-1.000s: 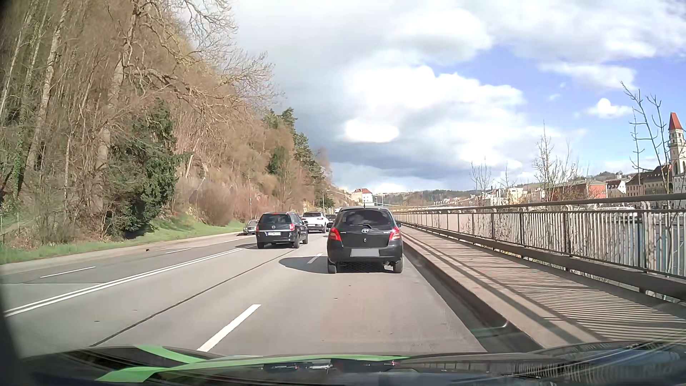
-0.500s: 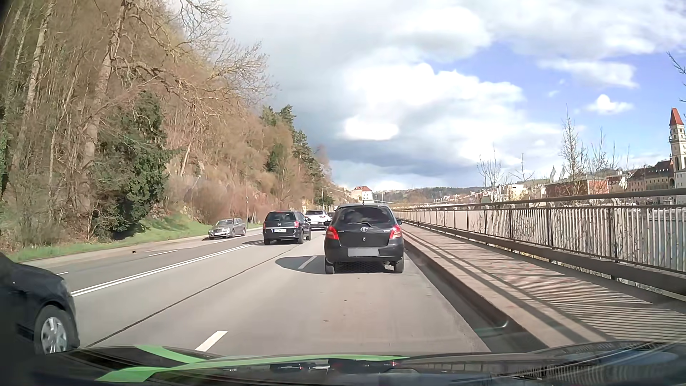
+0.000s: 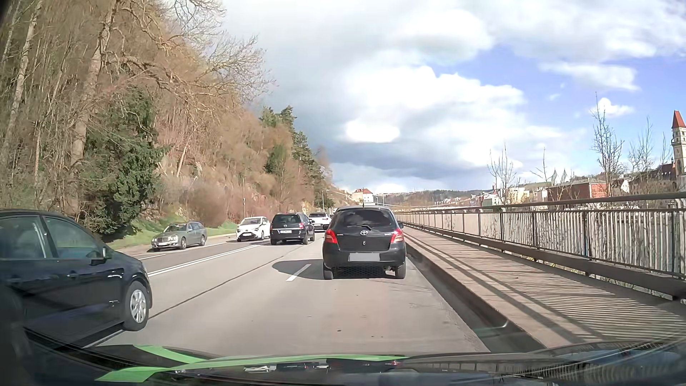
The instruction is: Follow the waypoints while adhering to traffic rules and regulations
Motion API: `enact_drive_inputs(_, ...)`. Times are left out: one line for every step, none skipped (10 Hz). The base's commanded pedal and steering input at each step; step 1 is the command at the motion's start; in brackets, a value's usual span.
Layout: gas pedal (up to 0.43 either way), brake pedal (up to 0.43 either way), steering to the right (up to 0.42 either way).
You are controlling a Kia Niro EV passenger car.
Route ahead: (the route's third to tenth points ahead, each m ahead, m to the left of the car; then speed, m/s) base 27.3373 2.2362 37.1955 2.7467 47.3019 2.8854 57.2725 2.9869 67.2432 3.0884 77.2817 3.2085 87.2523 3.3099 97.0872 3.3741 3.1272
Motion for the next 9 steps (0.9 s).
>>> enact_drive_inputs(0.0, 0.079, -0.007)
enact_drive_inputs(0.0, 0.079, -0.007)
enact_drive_inputs(0.0, 0.085, -0.007)
enact_drive_inputs(0.0, 0.091, -0.007)
enact_drive_inputs(0.0, 0.098, -0.007)
enact_drive_inputs(0.0, 0.11, -0.006)
enact_drive_inputs(0.0, 0.116, -0.006)
enact_drive_inputs(0.0, 0.122, -0.003)
enact_drive_inputs(0.0, 0.122, -0.001)
